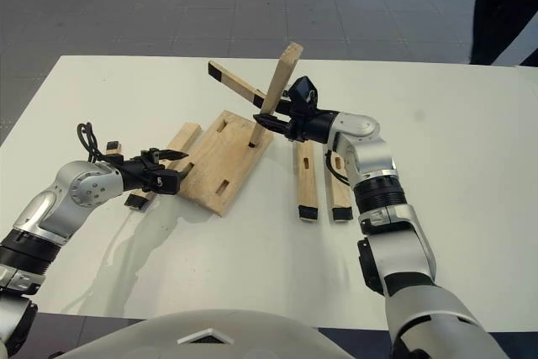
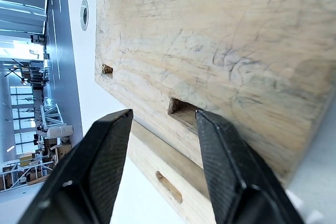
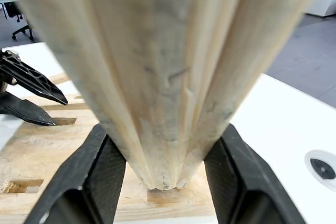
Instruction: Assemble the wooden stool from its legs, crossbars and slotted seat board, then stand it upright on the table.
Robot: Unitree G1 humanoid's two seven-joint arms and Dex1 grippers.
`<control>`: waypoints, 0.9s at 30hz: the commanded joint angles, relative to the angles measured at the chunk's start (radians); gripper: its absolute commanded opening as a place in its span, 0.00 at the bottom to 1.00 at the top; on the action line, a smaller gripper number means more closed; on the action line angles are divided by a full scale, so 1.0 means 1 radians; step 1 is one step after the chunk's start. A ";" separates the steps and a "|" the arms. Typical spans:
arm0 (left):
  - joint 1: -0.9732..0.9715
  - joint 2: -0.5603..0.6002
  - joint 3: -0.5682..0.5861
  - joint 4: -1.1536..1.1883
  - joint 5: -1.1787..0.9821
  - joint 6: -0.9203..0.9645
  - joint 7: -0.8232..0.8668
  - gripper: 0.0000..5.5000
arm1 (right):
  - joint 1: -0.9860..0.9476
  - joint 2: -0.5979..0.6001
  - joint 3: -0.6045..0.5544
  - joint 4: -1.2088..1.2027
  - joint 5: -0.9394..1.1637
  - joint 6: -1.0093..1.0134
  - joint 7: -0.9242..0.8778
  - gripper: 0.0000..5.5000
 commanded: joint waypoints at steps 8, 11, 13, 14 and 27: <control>0.028 -0.019 -0.017 -0.010 -0.019 0.021 -0.028 0.41 | 0.247 -0.041 0.086 -0.046 -0.127 0.043 -0.074 0.37; 0.025 -0.017 -0.019 -0.002 -0.022 0.013 -0.029 0.41 | 0.135 -0.025 0.063 0.097 -0.120 0.078 -0.066 0.37; 0.025 -0.020 -0.021 -0.003 -0.022 0.012 -0.029 0.41 | 0.061 -0.024 0.058 0.167 -0.119 0.095 -0.047 0.37; 0.027 -0.019 -0.021 -0.004 -0.025 0.011 -0.031 0.41 | 0.020 -0.035 0.049 0.156 -0.103 0.118 -0.017 0.37; -0.024 -0.016 -0.011 0.061 -0.050 -0.022 -0.043 0.41 | 0.055 -0.106 0.193 0.046 -0.088 0.358 0.268 0.37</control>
